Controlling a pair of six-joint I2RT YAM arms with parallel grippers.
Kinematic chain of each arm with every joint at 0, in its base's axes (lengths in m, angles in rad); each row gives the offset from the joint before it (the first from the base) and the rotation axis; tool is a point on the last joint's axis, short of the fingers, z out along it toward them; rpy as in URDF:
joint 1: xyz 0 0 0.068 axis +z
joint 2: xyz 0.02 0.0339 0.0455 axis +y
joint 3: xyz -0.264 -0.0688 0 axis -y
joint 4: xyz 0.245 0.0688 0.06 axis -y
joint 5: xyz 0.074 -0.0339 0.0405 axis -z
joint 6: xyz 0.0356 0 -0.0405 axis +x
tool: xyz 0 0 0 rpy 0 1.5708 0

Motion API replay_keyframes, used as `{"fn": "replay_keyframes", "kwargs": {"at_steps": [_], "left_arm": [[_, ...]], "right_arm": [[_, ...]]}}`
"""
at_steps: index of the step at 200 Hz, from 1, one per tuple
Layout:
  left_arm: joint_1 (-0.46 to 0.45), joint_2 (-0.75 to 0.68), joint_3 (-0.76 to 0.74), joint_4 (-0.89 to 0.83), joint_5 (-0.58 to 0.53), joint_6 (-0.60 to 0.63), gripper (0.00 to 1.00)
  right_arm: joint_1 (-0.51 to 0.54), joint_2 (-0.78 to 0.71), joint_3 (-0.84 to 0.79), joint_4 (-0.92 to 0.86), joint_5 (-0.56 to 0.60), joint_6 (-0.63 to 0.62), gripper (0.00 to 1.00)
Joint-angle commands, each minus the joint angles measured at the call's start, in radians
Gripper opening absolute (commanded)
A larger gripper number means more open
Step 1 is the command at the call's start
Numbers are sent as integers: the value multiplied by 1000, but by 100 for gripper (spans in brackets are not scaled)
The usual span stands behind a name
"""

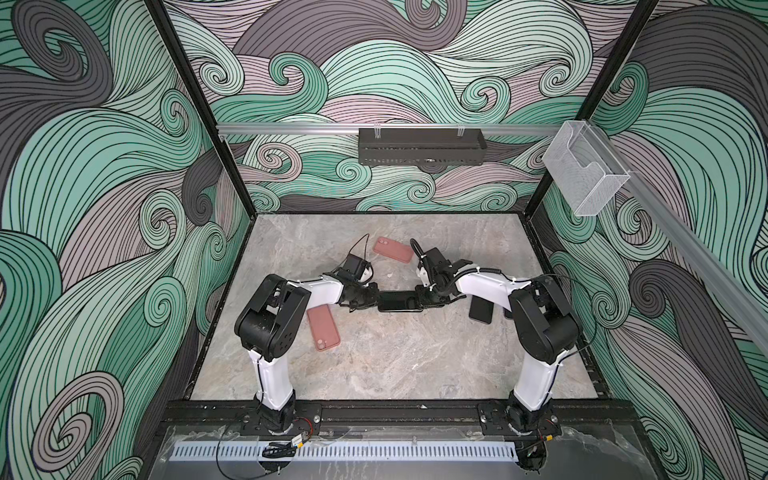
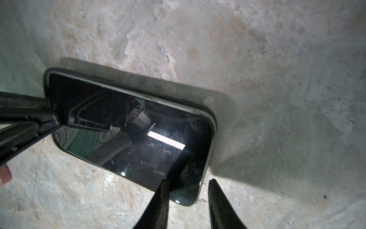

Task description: Put the phone into the phone case

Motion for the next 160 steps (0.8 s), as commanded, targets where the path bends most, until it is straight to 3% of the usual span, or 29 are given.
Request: {"fn": "replay_keyframes", "kwargs": {"at_steps": [1,160], "left_arm": [[-7,20,10,-71,-30,6,25],[-7,11,22,-98,-55,21,24]], "right_arm": [[-1,-31,21,-58,42,-19,31],[21,31,32,-103,121,-23,26]]}}
